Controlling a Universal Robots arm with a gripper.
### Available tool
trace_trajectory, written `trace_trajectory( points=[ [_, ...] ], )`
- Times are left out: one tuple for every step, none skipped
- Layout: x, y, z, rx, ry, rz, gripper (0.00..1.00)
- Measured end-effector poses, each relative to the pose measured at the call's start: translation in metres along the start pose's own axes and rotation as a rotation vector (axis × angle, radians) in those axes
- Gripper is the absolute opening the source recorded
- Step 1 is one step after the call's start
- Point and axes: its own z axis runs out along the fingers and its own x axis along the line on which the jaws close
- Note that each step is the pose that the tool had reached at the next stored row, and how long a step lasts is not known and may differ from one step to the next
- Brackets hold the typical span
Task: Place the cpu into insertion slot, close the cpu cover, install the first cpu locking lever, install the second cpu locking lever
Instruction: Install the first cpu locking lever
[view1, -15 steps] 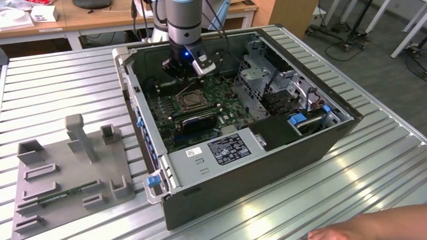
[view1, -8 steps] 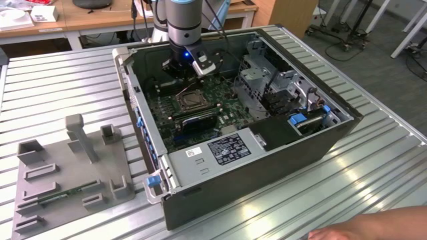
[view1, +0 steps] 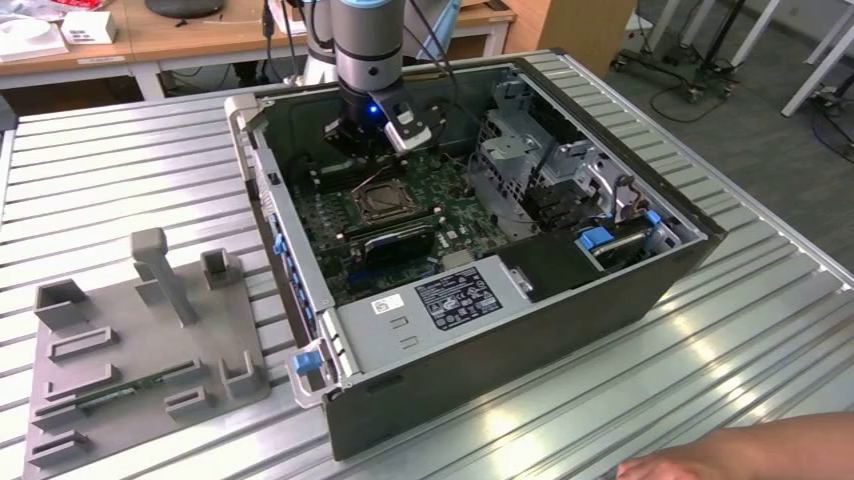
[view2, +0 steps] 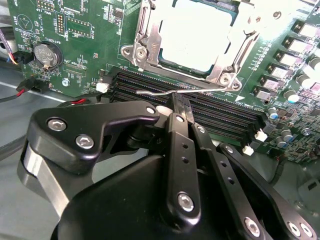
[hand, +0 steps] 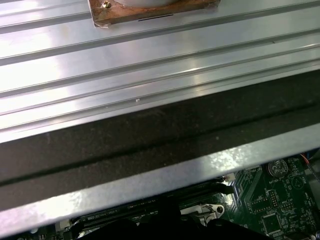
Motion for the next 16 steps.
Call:
trace_trajectory(
  points=[
    [0.0, -0.0001, 0.0002, 0.0, 0.0, 0.0, 0.1],
    [0.0, -0.0001, 0.0002, 0.0002, 0.0001, 0.0, 0.1],
    [0.0, -0.0001, 0.0002, 0.0002, 0.0001, 0.0, 0.1],
    [0.0, -0.0001, 0.0002, 0.0003, 0.0001, 0.0, 0.1],
    [0.0, -0.0001, 0.0002, 0.0002, 0.0001, 0.0, 0.1],
    [0.0, -0.0001, 0.0003, 0.0002, 0.0001, 0.0, 0.1],
    [0.0, -0.0001, 0.0003, 0.0002, 0.0001, 0.0, 0.1],
    [0.0, -0.0001, 0.0005, 0.0001, 0.0, 0.0, 0.1],
    [0.0, -0.0001, 0.0007, 0.0, 0.0, 0.0, 0.1],
    [0.0001, -0.0002, 0.0007, 0.0001, 0.0001, 0.0, 0.1],
    [0.0001, -0.0002, 0.0007, 0.0002, 0.0001, 0.0, 0.1],
    [0.0001, -0.0002, 0.0009, 0.0002, 0.0001, 0.0, 0.1],
    [0.0001, -0.0002, 0.0011, 0.0002, 0.0001, 0.0, 0.1],
    [0.0001, -0.0002, 0.0011, 0.0002, 0.0001, 0.0, 0.1],
    [0.0001, -0.0003, 0.0011, 0.0002, 0.0001, 0.0, 0.1],
    [0.0001, -0.0003, 0.0012, 0.0001, 0.0001, 0.0, 0.1]
  ],
)
